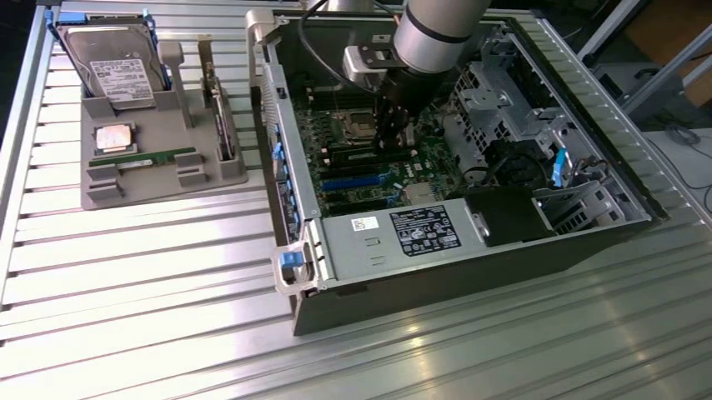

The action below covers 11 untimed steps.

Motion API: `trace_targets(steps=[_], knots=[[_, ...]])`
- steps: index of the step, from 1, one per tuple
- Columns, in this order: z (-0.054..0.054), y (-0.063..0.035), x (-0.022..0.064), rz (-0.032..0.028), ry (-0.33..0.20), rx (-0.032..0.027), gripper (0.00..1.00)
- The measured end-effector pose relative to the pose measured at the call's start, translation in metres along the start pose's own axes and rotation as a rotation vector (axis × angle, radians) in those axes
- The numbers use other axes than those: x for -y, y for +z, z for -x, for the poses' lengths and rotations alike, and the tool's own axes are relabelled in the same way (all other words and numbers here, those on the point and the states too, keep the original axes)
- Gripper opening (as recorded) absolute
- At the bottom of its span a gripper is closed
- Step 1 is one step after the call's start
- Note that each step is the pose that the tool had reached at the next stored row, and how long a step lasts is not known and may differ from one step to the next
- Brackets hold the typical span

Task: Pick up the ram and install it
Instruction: 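Insert the ram into the slot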

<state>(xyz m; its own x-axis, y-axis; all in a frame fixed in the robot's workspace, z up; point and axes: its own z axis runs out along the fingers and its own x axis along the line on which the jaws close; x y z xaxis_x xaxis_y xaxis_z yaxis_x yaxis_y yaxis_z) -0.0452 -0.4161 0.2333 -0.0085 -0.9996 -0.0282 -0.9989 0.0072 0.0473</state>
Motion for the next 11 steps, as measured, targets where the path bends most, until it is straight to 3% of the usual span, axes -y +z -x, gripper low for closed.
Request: trace_targets(steps=[7, 9, 11], knots=[[-0.0001, 0.0018, 0.0001, 0.0, 0.001, 0.0002, 0.13], [-0.0001, 0.0018, 0.0001, 0.0, 0.001, 0.0001, 0.2], [0.0, -0.0008, 0.0, -0.0011, 0.002, 0.0001, 0.2]])
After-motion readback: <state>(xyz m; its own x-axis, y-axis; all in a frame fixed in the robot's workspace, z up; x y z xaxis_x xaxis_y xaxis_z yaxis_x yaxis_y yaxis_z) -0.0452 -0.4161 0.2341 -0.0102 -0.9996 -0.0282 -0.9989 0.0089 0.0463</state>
